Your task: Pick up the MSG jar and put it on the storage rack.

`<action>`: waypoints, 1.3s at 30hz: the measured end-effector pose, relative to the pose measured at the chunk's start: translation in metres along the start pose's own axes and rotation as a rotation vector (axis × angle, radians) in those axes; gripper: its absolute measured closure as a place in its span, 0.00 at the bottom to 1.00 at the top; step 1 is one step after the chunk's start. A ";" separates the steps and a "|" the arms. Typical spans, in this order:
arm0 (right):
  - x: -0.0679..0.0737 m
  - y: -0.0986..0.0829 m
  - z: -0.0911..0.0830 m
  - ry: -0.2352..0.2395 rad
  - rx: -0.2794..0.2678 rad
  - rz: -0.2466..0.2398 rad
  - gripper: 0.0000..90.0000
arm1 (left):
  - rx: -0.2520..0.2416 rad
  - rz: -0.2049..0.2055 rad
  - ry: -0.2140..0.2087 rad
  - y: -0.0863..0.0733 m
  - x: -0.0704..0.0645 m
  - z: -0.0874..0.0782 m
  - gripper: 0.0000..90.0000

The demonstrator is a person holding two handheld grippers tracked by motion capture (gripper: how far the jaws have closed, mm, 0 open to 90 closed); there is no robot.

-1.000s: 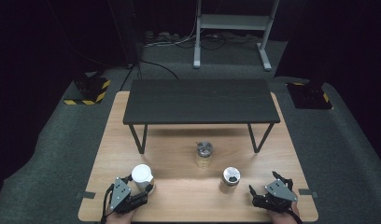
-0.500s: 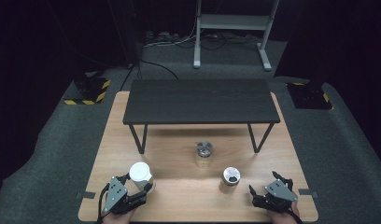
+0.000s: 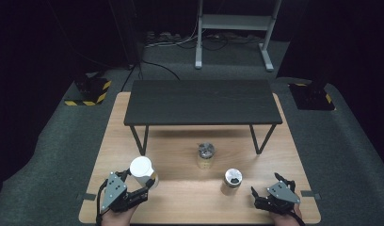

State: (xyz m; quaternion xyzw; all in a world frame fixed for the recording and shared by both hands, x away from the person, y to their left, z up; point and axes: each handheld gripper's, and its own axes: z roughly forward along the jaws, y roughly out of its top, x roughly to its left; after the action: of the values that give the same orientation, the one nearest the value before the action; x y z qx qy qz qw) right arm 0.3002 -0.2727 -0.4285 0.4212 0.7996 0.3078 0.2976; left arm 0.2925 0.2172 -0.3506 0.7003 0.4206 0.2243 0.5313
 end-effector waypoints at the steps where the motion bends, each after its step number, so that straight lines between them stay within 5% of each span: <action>1: 0.000 0.000 0.000 0.001 0.001 -0.001 0.01 | -0.003 0.003 0.001 0.003 0.000 0.001 0.34; 39: 0.000 0.000 0.000 0.002 -0.003 0.002 0.01 | -0.067 0.057 0.004 0.091 0.002 0.042 0.34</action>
State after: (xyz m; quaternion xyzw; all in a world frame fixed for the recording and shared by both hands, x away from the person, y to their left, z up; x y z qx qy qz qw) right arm 0.2999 -0.2729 -0.4283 0.4211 0.7989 0.3098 0.2973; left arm 0.3577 0.1884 -0.2796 0.6936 0.3936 0.2546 0.5470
